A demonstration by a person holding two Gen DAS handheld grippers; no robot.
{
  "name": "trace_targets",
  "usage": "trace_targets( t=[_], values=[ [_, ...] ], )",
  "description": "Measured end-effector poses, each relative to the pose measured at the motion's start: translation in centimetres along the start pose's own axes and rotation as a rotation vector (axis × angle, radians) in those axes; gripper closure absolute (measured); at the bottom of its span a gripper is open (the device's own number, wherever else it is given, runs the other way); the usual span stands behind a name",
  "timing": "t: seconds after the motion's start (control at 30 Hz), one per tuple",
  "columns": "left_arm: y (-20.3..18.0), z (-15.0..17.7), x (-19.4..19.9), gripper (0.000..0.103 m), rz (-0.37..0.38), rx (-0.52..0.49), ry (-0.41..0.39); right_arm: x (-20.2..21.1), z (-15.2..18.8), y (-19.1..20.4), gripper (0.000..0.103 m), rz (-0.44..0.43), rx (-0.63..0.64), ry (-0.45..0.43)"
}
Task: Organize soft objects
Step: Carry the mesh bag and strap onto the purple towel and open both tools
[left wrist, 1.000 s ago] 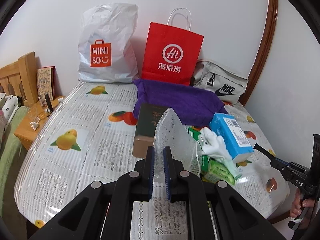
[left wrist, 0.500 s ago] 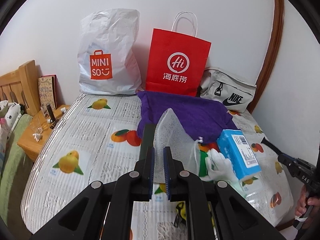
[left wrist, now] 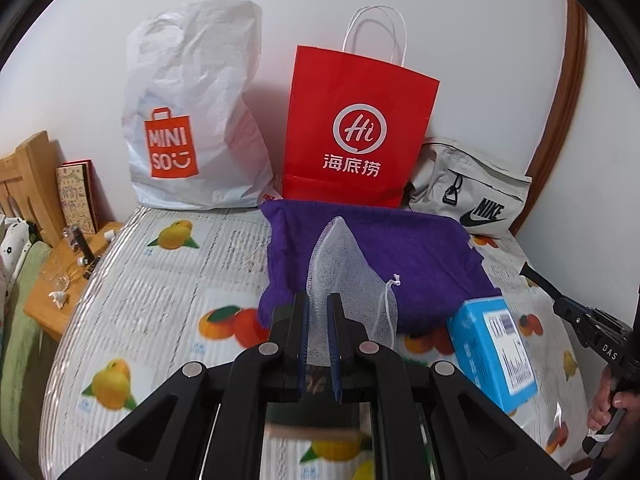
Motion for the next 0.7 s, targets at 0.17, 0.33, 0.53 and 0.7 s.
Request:
trace_targets(
  t=[0.17,0.33,0.53,0.7],
  values=[
    [-0.4,-1.2,-3.0,0.094,-0.005,-0.011,0.013,-3.1,-1.6,-0.7,0.088,0.002,0.016,0.003],
    [-0.8,-1.9,-6.6,0.094,0.007,-0.014,0.047,-6.1,-2.5,-1.6,0.088,0.007,0.025,0.013],
    [-1.2,-2.5,-10.3,0.094,0.0,-0.022,0.077,-9.9,-3.0,-2.7,0.088,0.006,0.033,0.042],
    [-1.1,-2.9,-13.2,0.094,-0.002,-0.028,0.112,-12.8,-3.1,-3.4,0.088,-0.004,0.037,0.069]
  ],
)
Point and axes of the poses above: each gripper's, at about its wrist camera, not at the fingertips, and x roughly against the way its jaws point, y to its left, z to its underside, the point moved 4 cm from there along -x, roughly the way its jaws point, and after that the axes turned 8 degrees about -y, right-handed, at the moved point
